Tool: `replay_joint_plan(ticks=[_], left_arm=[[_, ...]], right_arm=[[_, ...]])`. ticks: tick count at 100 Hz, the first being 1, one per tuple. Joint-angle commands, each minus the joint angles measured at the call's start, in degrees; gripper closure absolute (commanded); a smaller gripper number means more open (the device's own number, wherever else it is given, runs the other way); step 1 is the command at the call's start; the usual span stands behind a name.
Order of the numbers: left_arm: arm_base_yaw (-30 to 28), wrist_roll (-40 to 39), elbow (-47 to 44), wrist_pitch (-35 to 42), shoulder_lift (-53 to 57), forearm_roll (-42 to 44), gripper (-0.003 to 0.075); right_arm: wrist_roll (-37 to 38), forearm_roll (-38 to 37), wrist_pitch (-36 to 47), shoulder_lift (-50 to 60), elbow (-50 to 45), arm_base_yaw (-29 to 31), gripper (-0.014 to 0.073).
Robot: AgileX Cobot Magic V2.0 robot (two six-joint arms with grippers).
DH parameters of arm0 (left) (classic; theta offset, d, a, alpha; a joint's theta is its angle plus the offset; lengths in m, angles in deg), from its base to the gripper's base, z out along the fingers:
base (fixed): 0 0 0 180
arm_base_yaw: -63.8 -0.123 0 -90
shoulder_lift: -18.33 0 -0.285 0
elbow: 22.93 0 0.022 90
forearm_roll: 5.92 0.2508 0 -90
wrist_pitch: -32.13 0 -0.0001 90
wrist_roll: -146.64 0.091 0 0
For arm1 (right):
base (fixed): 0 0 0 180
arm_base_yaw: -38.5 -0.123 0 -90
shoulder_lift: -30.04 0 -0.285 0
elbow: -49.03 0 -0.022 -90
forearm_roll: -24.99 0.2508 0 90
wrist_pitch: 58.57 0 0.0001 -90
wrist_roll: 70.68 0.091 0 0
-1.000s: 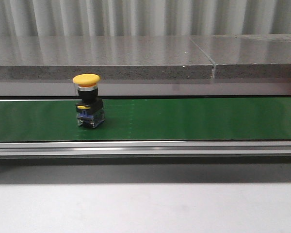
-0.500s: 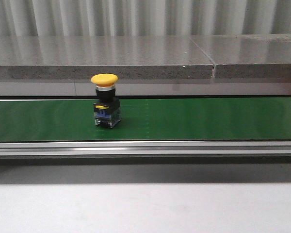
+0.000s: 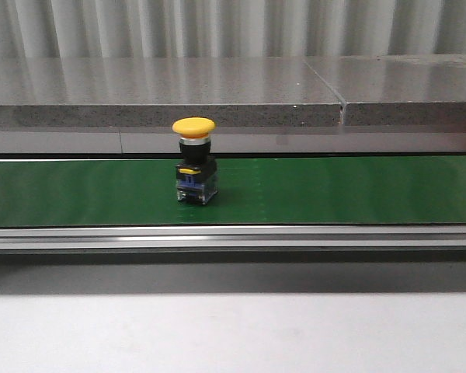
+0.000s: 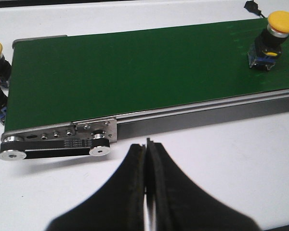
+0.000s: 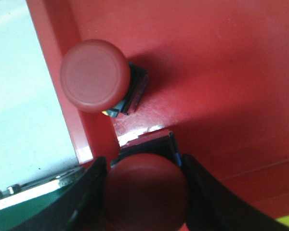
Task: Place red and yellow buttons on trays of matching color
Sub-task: 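Carry the red button with the right gripper onto the red tray, then lower the right gripper onto the yellow button at the belt end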
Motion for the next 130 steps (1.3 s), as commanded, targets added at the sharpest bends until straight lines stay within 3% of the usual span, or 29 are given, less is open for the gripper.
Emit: replay_joint_plan(ticks=[1,15,22,92,108,130], left_arm=[[0.47,-0.09,1.49,3.57,-0.30,-1.25,0.0741],[0.47,-0.09,1.49,3.57,-0.30,-1.25,0.0741],[0.47,-0.09,1.49,3.57,-0.30,-1.25,0.0741],[0.47,-0.09,1.49,3.57,-0.30,-1.25,0.0741],[0.47,-0.09,1.49,3.57,-0.30,-1.25,0.0741],[0.47,-0.09,1.49,3.57,-0.30,-1.25,0.0741]], right_arm=[[0.03,1.33,2.07,2.49,1.94,0.26,0.0325],[0.03,1.74,1.50,2.69,1.94,0.26,0.0107],[0.03,1.74,1.89,3.43,1.94,0.26,0.0060],[-0.94,1.74,4.65,30.01,-11.15,-2.17,0.0077],[-0.94,1.74,1.65,33.96,-12.95,-5.59,0.0074],[-0.89,1.74,-2.48,35.64,-13.08,-14.96,0.0030]])
